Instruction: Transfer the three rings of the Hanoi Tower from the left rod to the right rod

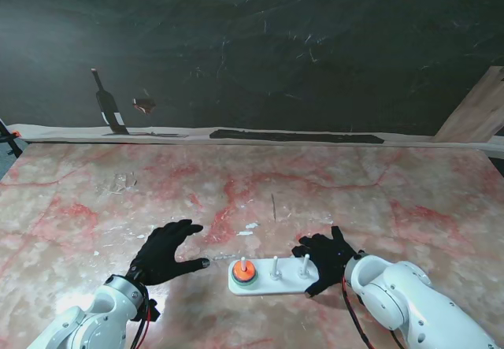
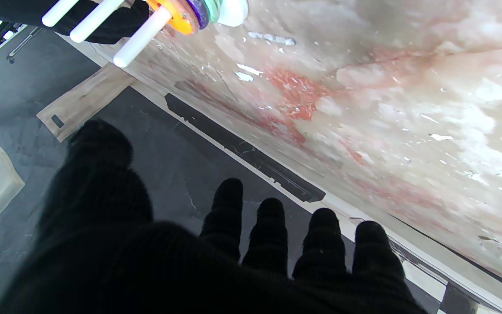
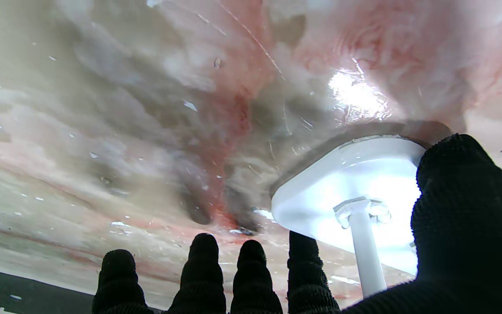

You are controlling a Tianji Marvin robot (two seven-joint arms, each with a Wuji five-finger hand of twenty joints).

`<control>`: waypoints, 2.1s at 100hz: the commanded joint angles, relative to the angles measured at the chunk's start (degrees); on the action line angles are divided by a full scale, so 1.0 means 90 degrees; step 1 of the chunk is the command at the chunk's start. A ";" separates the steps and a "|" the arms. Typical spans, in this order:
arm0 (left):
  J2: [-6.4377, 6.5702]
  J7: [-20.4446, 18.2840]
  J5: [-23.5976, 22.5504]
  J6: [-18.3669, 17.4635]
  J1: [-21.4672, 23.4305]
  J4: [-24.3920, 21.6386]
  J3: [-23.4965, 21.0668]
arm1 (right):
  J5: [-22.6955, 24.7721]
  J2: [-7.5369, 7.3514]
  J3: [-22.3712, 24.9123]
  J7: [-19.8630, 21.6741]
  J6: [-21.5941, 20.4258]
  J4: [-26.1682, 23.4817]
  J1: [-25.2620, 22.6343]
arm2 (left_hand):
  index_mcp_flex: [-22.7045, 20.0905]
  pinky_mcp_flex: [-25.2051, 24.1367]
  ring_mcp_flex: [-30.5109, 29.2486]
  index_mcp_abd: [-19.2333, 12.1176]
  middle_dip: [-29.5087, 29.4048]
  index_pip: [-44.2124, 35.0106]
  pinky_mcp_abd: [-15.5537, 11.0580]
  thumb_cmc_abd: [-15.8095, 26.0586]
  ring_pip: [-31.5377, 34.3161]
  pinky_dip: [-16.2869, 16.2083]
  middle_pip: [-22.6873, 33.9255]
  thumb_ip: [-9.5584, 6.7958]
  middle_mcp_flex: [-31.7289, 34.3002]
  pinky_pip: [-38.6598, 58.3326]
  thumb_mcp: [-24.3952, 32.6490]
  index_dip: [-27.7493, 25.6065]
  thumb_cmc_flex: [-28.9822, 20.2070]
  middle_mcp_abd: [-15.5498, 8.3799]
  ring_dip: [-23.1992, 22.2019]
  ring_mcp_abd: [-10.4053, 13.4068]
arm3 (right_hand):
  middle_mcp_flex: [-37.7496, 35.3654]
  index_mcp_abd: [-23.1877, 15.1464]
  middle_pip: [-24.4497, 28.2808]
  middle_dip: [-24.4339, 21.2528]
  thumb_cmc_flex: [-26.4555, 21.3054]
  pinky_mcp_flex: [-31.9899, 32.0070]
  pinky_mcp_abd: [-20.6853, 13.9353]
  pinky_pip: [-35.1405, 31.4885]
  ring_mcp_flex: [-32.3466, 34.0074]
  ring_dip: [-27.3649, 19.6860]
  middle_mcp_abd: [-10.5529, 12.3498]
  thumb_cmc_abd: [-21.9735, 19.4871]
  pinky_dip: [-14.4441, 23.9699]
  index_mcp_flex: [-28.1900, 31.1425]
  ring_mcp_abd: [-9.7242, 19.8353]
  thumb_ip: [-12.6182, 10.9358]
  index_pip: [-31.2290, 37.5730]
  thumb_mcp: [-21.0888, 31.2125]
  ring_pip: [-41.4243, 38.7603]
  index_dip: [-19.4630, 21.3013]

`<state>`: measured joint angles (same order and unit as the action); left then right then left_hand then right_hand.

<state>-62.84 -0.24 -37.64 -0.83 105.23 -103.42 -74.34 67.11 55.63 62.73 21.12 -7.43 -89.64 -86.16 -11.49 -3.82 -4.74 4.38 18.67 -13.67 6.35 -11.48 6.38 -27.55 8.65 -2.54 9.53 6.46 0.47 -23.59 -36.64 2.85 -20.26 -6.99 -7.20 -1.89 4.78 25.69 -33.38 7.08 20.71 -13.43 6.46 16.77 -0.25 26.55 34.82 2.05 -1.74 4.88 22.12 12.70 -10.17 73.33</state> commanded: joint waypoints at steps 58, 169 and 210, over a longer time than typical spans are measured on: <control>0.0018 -0.0026 0.0003 -0.0032 0.0072 -0.0054 -0.0054 | -0.0403 0.0215 0.0858 -0.0177 0.0121 -0.0718 -0.1030 | 0.0194 -0.0006 0.0213 -0.0074 -0.0012 0.0125 -0.0017 -0.0029 -0.0096 0.0066 -0.0140 -0.0084 -0.0068 -0.0072 -0.0087 -0.0015 0.0143 0.0172 0.0010 0.0048 | -0.0067 -0.0171 -0.0345 -0.0582 0.1025 0.0064 0.0144 -0.0017 -0.0110 -0.0147 -0.0144 0.0092 0.0051 0.0664 -0.0074 -0.0235 -0.2654 0.1918 0.0293 -0.5031; 0.0060 -0.0194 0.0012 -0.0046 -0.0234 0.0075 0.0438 | -0.2806 0.0943 0.2300 -0.2760 0.1997 -0.3313 -0.3268 | 0.0408 -0.0024 0.0159 0.0385 0.0765 0.0194 0.0065 -0.1060 0.0141 0.0095 0.0614 -0.0156 0.0056 -0.0086 -0.0039 0.0019 0.0037 0.0243 -0.0141 -0.0011 | -0.1211 -0.0233 0.1421 -0.1588 -0.0783 0.0119 0.0050 -0.2671 0.1115 -0.0422 -0.0130 -0.0776 -0.1681 0.1645 -0.0348 -0.0366 -0.0943 0.0821 0.0628 -0.4325; 0.0094 -0.0220 -0.0357 0.0610 -0.0812 0.0552 0.1384 | -0.3430 0.1076 0.1857 -0.3413 0.1668 -0.2689 -0.2904 | 0.0445 0.0102 0.0346 0.0610 0.1412 0.1557 0.0120 -0.1613 -0.0497 0.1271 0.0044 -0.0644 -0.0201 -0.0685 0.0187 0.0173 0.0348 0.0287 0.0016 -0.0024 | -0.1242 -0.0191 0.1326 -0.1633 -0.1050 0.0204 0.0034 -0.2519 0.0968 -0.0492 -0.0275 -0.0976 -0.2007 0.1896 -0.0409 -0.0362 -0.0812 0.0591 0.0795 -0.4320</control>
<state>-61.77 -2.16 -41.73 5.25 98.45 -99.62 -62.26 37.46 64.97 79.60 -10.13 8.49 -114.65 -112.44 -8.08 -3.07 -3.01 9.75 30.27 -1.54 7.82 -23.88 4.14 -18.16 10.98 -5.35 9.43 2.02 1.51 -23.40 -35.35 4.85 -21.05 -7.31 -17.99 -3.25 17.12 11.32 -41.85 8.01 21.55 -36.40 15.82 13.19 -2.75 19.07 17.99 17.66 -5.39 2.86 14.51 19.49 -3.78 34.42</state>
